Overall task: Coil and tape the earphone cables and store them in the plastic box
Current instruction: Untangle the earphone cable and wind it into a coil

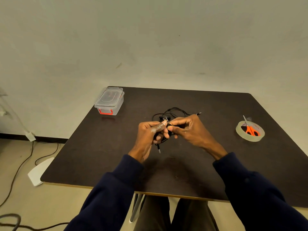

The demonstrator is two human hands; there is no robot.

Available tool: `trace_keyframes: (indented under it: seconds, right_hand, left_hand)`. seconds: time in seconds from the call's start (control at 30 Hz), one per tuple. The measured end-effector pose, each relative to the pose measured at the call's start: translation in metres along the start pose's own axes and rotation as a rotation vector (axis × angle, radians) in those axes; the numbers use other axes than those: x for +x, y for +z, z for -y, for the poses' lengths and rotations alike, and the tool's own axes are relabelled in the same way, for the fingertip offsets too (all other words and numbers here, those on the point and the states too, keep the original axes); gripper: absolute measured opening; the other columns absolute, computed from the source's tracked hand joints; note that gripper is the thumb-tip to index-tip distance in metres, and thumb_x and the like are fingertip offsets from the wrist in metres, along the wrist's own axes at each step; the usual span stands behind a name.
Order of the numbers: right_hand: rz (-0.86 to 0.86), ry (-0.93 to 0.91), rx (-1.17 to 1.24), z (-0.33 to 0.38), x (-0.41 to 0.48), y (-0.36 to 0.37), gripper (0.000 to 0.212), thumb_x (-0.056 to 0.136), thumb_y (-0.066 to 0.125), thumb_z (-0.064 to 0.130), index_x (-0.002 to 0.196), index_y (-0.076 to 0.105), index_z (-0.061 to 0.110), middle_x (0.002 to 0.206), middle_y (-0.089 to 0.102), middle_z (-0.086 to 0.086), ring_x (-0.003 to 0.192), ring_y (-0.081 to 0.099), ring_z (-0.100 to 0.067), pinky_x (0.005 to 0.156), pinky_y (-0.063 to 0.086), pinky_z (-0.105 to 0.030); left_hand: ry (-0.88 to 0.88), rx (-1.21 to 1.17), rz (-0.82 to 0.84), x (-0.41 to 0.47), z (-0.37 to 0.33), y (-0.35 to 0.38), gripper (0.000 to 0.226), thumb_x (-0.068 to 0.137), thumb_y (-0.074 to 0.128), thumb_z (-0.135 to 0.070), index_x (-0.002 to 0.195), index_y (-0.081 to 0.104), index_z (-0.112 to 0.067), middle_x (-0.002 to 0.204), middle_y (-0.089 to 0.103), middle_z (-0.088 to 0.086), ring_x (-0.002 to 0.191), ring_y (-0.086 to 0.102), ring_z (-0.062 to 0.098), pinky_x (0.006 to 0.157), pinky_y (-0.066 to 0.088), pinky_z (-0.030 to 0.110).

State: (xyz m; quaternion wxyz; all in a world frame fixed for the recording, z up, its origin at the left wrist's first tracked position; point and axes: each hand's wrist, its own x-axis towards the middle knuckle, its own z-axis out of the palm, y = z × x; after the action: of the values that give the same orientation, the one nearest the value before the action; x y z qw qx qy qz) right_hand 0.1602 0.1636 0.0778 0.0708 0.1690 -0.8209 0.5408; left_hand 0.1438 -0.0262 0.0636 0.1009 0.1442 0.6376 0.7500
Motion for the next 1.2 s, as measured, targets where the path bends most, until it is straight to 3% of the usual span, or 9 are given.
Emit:
trace_keyframes:
  seconds: [0.13,0.23,0.37,0.47,0.6,0.77,0.9,1.03,1.2]
  right_hand:
    - [0.019,0.056,0.007,-0.004,-0.002,-0.005,0.017,0.091,0.075,0.02,0.102,0.081,0.008,0.091,0.078,-0.008,0.068,0.068,-0.019,0.068,0.059,-0.039]
    - [0.034,0.08,0.035,-0.004,-0.004,-0.006,0.023,0.087,0.077,0.022,0.102,0.081,0.005,0.093,0.078,-0.012,0.068,0.068,-0.019,0.071,0.059,-0.036]
    - [0.077,0.115,0.212,0.0,-0.007,-0.014,0.025,0.091,0.073,0.013,0.107,0.075,-0.006,0.1,0.074,-0.027,0.07,0.066,-0.017,0.075,0.059,-0.031]
    - [0.074,0.081,0.276,0.0,-0.008,-0.015,0.023,0.097,0.065,0.008,0.111,0.072,-0.01,0.106,0.069,-0.033,0.075,0.065,-0.019,0.075,0.057,-0.029]
    - [-0.086,-0.011,0.262,-0.001,-0.01,0.0,0.019,0.095,0.067,0.005,0.111,0.075,-0.002,0.111,0.072,-0.022,0.093,0.072,-0.031,0.08,0.061,-0.033]
    - [-0.411,-0.092,0.11,-0.011,-0.02,0.027,0.016,0.089,0.076,0.004,0.105,0.079,0.007,0.102,0.078,-0.007,0.098,0.075,-0.02,0.086,0.062,-0.038]
    - [-0.492,-0.102,0.095,-0.014,-0.026,0.045,0.019,0.101,0.061,0.008,0.107,0.078,0.002,0.109,0.076,-0.007,0.105,0.073,-0.015,0.088,0.059,-0.032]
    - [-0.39,-0.081,0.122,-0.012,-0.035,0.044,0.039,0.103,0.053,0.034,0.12,0.074,0.005,0.125,0.07,-0.003,0.119,0.066,-0.018,0.098,0.056,-0.035]
    - [-0.205,-0.04,0.092,-0.007,-0.033,0.035,0.021,0.097,0.07,0.023,0.117,0.075,0.024,0.115,0.073,0.003,0.111,0.071,-0.017,0.096,0.058,-0.038]
  left_hand:
    - [-0.012,0.154,0.102,0.001,-0.004,-0.005,0.031,0.104,0.058,-0.02,0.08,0.071,-0.006,0.07,0.065,0.009,0.055,0.049,0.008,0.048,0.038,0.018]
    - [-0.013,0.269,0.133,0.001,-0.007,-0.004,0.035,0.106,0.054,-0.021,0.075,0.066,-0.01,0.063,0.059,0.004,0.052,0.045,0.008,0.047,0.033,0.018]
    - [-0.235,-0.107,0.275,0.004,-0.011,-0.007,0.037,0.108,0.047,-0.024,0.075,0.056,-0.01,0.062,0.044,-0.001,0.044,0.028,0.001,0.038,0.019,0.014]
    - [-0.373,-0.434,0.39,0.004,-0.011,-0.009,0.034,0.107,0.043,-0.02,0.077,0.054,-0.009,0.064,0.041,-0.002,0.04,0.029,-0.002,0.036,0.018,0.011]
    - [-0.418,-0.579,0.399,0.003,-0.014,-0.007,0.031,0.103,0.044,-0.021,0.077,0.057,-0.01,0.063,0.043,-0.003,0.038,0.033,0.0,0.036,0.02,0.012]
    - [-0.406,-0.608,0.333,0.002,-0.019,-0.002,0.035,0.107,0.04,-0.021,0.077,0.056,-0.01,0.064,0.045,-0.002,0.041,0.035,0.002,0.037,0.024,0.013]
    - [-0.413,-0.612,0.3,0.0,-0.022,0.003,0.031,0.105,0.042,-0.021,0.078,0.054,-0.011,0.066,0.044,-0.002,0.049,0.036,0.003,0.043,0.028,0.014]
    - [-0.441,-0.581,0.253,-0.002,-0.023,0.004,0.033,0.108,0.039,-0.022,0.079,0.053,-0.013,0.068,0.044,-0.002,0.054,0.038,0.005,0.046,0.035,0.015]
    - [-0.48,-0.533,0.218,0.0,-0.023,0.003,0.033,0.109,0.041,-0.02,0.081,0.055,-0.009,0.075,0.049,0.004,0.07,0.044,0.011,0.057,0.047,0.019]
